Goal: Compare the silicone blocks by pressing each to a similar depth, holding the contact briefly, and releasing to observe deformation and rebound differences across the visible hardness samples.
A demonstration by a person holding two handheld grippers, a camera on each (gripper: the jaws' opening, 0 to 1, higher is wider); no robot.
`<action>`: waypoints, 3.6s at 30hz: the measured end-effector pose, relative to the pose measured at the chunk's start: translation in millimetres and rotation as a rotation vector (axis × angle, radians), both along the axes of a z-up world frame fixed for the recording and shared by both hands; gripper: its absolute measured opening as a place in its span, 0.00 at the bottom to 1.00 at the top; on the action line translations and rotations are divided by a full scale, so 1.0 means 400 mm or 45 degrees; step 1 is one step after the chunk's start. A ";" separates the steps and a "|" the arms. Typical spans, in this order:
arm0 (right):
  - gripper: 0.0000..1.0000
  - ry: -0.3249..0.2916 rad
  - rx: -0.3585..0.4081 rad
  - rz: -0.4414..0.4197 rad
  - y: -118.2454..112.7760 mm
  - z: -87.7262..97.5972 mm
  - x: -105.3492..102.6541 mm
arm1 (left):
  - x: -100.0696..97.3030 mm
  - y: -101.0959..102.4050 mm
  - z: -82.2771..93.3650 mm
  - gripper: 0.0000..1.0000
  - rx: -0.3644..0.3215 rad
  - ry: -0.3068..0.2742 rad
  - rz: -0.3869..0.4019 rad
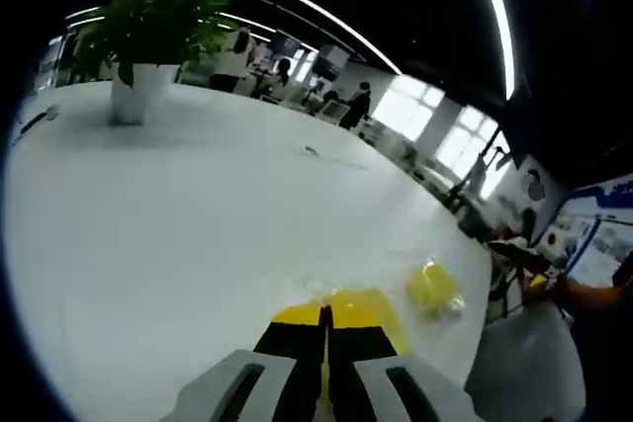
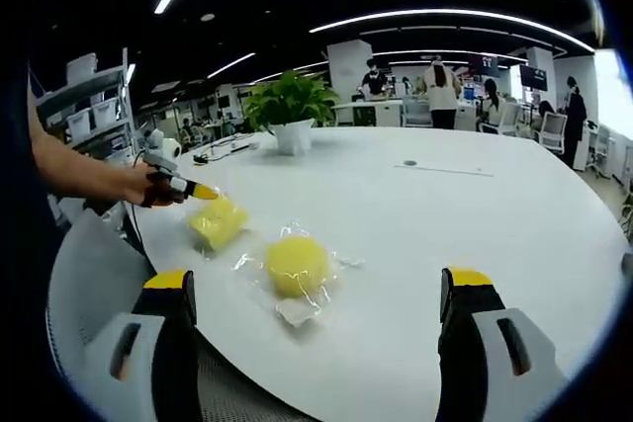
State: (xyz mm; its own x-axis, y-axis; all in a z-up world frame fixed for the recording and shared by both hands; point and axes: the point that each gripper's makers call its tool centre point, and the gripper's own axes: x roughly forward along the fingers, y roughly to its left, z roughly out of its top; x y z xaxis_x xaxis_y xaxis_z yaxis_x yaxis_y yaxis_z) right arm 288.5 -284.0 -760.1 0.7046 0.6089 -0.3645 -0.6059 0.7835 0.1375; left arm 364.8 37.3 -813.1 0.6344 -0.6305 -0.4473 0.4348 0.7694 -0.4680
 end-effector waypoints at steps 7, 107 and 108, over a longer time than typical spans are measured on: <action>0.96 0.012 -0.002 -0.001 0.003 -0.003 -0.001 | 0.008 0.026 -0.031 0.00 0.036 -0.018 0.121; 0.96 0.032 -0.016 -0.011 0.006 -0.040 0.009 | -0.216 0.153 0.151 1.00 0.157 -0.352 0.150; 0.96 0.033 -0.019 -0.011 0.004 -0.040 0.009 | -0.213 0.153 0.152 1.00 0.154 -0.348 0.151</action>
